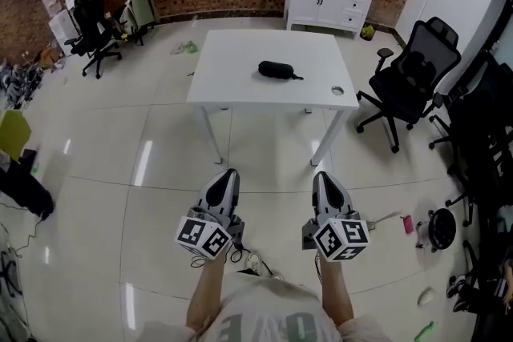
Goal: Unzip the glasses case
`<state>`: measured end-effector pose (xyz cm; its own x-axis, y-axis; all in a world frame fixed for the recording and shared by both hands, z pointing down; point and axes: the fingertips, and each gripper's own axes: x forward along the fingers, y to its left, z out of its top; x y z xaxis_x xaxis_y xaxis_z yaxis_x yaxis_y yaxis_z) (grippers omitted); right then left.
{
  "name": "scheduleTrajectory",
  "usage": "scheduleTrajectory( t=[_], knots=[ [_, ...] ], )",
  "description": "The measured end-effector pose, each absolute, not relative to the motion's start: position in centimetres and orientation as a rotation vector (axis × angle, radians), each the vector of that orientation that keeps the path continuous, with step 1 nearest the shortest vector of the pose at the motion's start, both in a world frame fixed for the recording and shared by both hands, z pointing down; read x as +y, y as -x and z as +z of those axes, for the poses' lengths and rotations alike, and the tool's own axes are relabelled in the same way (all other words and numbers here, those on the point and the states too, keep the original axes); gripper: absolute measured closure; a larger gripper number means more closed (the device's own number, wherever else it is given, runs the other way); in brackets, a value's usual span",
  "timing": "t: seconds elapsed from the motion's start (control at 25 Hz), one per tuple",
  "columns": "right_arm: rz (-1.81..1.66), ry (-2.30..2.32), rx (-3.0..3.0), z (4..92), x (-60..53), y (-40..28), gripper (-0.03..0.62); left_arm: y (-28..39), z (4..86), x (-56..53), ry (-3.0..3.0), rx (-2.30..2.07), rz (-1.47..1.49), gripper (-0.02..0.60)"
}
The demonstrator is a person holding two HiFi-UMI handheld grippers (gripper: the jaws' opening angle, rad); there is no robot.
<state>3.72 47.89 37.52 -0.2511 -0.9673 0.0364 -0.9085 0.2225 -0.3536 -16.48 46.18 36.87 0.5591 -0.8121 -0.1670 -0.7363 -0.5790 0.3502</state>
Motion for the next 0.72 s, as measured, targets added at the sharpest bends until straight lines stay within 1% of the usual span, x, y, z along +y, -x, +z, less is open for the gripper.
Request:
scheduleTrajectory(
  t=[0.16, 0.32, 0.72],
  knots=[
    [-0.481, 1.766, 2.341, 38.3, 52.9, -2.8, 0.594, 16.3, 38.1, 51.1, -2.53, -1.329, -0.395, 0.589],
    [-0.482, 1.748, 2.356, 38.7, 56.6, -3.2, 0.594, 15.9, 38.2, 54.5, -2.502, -1.337, -0.418, 0.589],
    [-0.433, 1.739, 2.372, 37.4, 59.2, -3.3, 0.594, 17.0, 37.1, 57.1, -2.502, -1.374, -0.44, 0.589]
  ],
)
